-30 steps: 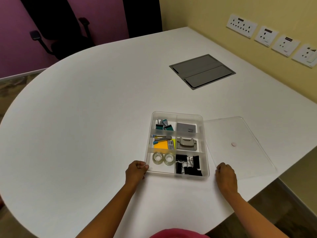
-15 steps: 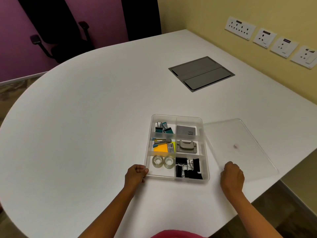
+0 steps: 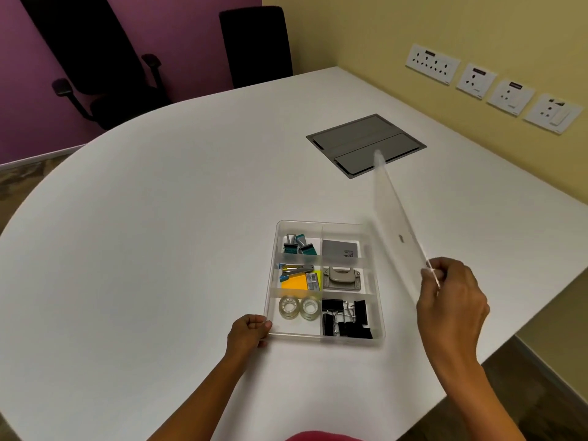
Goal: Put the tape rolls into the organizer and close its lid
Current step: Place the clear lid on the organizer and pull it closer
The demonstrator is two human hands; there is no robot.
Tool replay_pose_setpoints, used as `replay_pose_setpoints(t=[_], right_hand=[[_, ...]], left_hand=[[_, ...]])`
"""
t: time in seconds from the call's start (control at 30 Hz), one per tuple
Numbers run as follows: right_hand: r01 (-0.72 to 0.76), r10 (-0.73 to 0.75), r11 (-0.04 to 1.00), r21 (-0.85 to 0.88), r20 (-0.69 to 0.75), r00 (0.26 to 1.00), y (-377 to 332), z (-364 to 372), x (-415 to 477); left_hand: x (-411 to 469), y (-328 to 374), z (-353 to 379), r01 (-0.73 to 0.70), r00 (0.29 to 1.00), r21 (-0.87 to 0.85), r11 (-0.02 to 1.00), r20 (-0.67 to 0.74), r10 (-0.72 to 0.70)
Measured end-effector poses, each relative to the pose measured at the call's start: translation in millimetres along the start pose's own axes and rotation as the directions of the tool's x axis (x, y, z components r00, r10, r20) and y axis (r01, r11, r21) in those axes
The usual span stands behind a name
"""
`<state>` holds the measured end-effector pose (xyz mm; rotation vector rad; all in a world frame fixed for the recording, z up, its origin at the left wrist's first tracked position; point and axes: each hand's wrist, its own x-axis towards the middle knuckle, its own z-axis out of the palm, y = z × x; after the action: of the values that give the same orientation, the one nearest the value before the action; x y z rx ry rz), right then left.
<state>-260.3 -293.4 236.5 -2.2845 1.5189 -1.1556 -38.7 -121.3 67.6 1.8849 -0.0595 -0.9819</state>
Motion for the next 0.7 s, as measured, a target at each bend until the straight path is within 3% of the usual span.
replay_pose_setpoints(t=[0.1,0.27,0.4,0.47,0.57,0.63,0.7], right_hand=[[-0.101,0.096,0.979,0.179,0.037,0.995,-13.2,-6.0,0.6],[-0.302,0.294,0.894,0.332,0.077,0.953,-15.0,-6.7,-2.3],[-0.43,0.399,0.759,0.488,0.172,0.901,0.7,-5.6,-9.9],[-0.515,0.436,0.629,0.582,0.284,0.854,10.6,0.4,-13.2],[-0.695,0.438,0.316,0.646,0.551,0.71,27.5,18.5,-17.0],[-0.82,0.427,0.154,0.551,0.712,0.558,40.3,34.1,-20.1],[-0.909,0.44,0.056,0.413,0.807,0.393,54.2,49.8,-26.0]], left_hand=[[-1.8,0.9,0.3,-0.014,1.0,0.015,1.0,-0.008,0.014],[-6.3,1.8,1.5,-0.053,0.998,0.061,0.997,-0.022,0.054],[-6.2,1.5,1.3,-0.046,0.999,0.03,0.998,-0.015,0.047],[-5.1,0.5,0.6,-0.039,0.999,0.009,0.999,-0.003,0.039],[-4.7,-0.9,-1.0,-0.028,1.0,-0.017,0.999,0.015,0.028],[-6.3,-1.4,-2.3,-0.019,1.0,-0.045,0.999,0.019,0.02],[-9.9,-0.9,-2.6,0.006,1.0,-0.104,0.995,0.029,-0.003]])
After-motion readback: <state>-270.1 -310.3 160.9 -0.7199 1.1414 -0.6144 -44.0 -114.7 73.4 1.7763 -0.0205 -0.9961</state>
